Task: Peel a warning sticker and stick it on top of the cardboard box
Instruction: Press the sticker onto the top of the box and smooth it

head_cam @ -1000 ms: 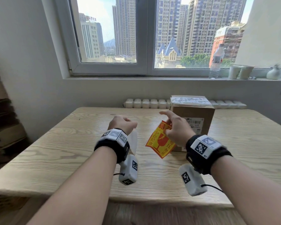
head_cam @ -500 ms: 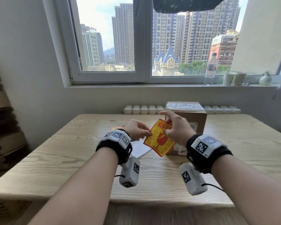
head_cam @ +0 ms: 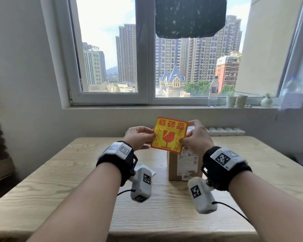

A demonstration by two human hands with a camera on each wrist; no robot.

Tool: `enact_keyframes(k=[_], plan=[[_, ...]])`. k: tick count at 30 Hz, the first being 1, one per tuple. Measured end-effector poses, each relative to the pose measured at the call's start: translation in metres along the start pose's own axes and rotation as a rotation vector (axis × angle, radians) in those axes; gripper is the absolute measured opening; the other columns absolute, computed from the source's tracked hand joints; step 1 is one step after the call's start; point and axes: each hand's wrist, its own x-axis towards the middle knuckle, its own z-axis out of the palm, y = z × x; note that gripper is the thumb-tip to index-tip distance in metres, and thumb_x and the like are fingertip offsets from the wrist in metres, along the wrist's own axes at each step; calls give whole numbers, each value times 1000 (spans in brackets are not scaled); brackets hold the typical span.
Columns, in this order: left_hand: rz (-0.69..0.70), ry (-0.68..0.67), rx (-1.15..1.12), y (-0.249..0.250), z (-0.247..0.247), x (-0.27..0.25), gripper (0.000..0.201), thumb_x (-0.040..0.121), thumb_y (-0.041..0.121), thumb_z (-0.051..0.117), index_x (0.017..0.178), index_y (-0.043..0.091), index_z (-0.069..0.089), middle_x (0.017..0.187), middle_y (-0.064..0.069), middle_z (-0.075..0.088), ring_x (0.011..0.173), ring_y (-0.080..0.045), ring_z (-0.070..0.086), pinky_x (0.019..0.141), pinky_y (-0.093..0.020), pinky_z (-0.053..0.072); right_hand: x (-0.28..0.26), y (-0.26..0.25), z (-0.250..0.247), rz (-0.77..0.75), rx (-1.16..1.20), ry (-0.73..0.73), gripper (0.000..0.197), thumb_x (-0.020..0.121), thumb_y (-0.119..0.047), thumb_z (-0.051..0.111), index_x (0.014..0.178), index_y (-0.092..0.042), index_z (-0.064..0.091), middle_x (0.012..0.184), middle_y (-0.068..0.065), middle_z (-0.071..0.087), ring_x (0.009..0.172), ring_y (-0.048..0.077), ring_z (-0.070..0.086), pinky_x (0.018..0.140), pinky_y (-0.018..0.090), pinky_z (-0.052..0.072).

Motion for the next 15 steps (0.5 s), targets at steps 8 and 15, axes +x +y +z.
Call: enact_keyframes(k=[8, 15], plan=[[24, -33, -171, 26, 39, 19, 20, 91, -7, 54, 77, 7, 51, 89, -18, 65, 73, -22, 66, 57, -23, 59, 17, 6, -33, -47, 70, 311, 20, 78, -4, 71, 81, -15, 55, 80, 1, 61, 75, 18, 59, 60, 22, 46], [86, 15, -69, 43, 61, 53, 23, 80, -7, 69, 103, -4, 69, 85, -9, 70, 71, -15, 67, 62, -18, 60, 51, 20, -50, -27, 164, 235, 30, 77, 6, 67, 80, -24, 69, 90, 2, 74, 88, 20, 71, 85, 34, 57]])
